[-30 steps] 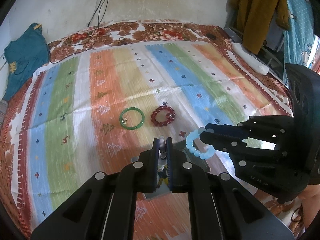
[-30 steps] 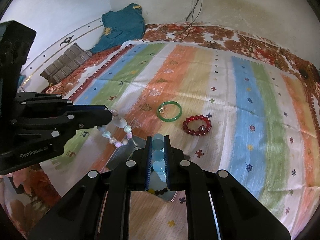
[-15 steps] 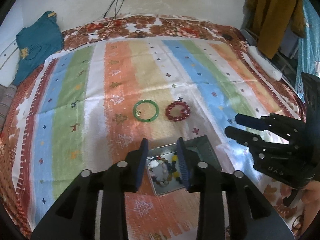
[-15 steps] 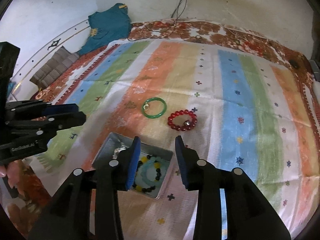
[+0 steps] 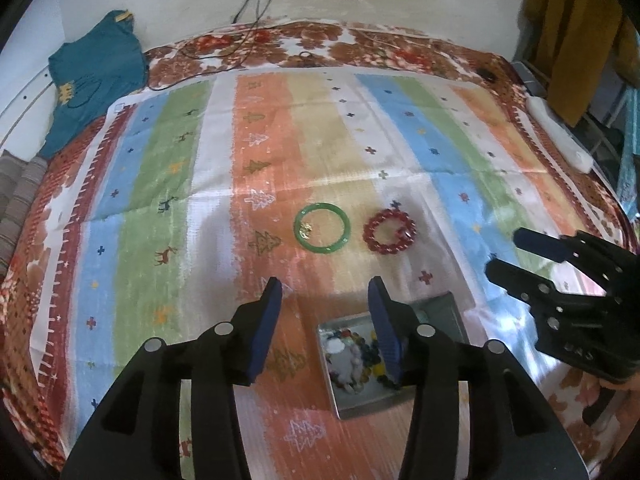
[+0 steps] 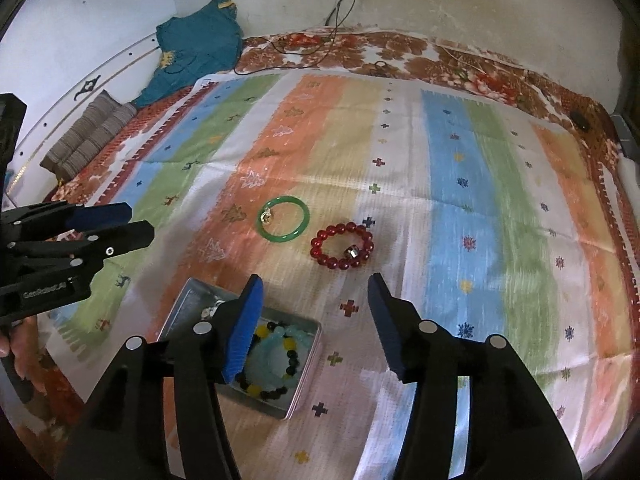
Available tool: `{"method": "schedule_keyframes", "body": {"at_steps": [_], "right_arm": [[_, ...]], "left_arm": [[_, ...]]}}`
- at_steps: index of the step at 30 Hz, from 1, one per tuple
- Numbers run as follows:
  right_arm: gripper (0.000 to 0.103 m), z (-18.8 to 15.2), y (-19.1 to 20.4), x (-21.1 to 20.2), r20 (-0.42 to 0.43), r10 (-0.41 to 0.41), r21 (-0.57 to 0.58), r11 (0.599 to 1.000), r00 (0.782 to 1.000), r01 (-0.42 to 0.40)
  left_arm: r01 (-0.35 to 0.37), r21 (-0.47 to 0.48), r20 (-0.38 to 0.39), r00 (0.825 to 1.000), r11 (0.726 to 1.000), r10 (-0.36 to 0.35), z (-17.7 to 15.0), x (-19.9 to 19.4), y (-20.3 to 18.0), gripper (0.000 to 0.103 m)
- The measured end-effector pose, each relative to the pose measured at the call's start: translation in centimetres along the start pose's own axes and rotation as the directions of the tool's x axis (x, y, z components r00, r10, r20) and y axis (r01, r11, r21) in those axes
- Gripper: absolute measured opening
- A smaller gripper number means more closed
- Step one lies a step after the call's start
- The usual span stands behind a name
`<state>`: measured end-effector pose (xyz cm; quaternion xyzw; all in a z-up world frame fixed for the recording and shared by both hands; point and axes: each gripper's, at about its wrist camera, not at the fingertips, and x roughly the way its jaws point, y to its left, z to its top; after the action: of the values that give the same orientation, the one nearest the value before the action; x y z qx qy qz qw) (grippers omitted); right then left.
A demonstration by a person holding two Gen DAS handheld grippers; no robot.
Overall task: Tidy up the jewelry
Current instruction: 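Move both open tools toward the green jade bangle and red bead bracelet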
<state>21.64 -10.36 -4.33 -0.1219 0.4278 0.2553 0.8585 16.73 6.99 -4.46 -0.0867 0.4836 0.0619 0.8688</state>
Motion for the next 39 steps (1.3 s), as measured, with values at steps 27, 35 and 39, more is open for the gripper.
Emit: {"method": "schedule_keyframes", "body": {"at_steps": [27,35,39], "right_arm": [[0.072,3.0,-2.5,5.0,-0.041,-0.063,0.042,0.997,0.997,0.065],[0.075,3.4,-3.0,6.6,-0.066,-0.066,0.052,0.996,0.996,0.070],[0.075,3.6,-3.3,7.6,-0.083,-0.065,0.060,0.996,0.994,0.070]], "left_arm": [[-0.090,0.024,-0.057,0.994,0.996,0.091,4.4,6.7,0.6,0.054],[-0.076,-0.006,-0.087,0.993,0.997,0.075,4.7,8.2,1.7,0.058],[-0.080,-0.016,-0.102,0.992,0.997,0.078,5.0,9.2,2.2,0.058]]}}
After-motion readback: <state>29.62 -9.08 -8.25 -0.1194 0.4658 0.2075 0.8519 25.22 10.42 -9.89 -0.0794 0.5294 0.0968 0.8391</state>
